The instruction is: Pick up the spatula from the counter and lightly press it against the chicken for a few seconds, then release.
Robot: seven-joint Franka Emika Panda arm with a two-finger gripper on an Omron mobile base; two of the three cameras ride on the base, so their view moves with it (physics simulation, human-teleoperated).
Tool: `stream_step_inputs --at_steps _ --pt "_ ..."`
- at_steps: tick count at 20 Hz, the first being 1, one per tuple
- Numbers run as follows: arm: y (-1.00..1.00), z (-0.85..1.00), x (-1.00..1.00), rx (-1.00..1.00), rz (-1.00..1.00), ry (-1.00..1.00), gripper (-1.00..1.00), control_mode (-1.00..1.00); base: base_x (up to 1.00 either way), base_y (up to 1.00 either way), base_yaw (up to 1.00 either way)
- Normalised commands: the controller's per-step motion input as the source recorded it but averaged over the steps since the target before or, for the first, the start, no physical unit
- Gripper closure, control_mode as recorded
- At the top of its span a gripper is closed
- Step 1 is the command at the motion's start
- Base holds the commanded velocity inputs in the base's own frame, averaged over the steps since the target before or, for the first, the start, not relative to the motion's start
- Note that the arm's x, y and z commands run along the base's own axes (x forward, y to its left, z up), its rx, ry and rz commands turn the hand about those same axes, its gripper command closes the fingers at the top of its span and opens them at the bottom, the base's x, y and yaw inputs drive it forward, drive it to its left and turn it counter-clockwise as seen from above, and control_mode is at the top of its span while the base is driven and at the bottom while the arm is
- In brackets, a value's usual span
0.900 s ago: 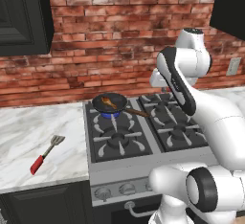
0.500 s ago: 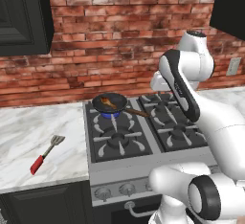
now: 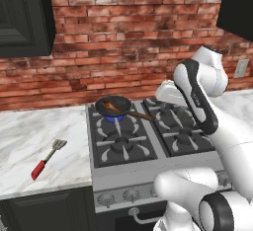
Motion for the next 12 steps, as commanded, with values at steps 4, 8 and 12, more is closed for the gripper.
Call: stream_step_inputs --at_steps 4,8,12 --pt "0.48 0.00 -0.33 0.01 0.00 0.00 -1.00 -1.00 0.00 0.00 0.00" --pt "0.58 0.00 -0.33 0.00 0.00 0.00 -1.00 -1.00 0.00 0.00 0.00" --pt "0.65 0.00 -0.20 0.00 0.00 0.00 -1.00 -1.00 0.00 0.00 0.00"
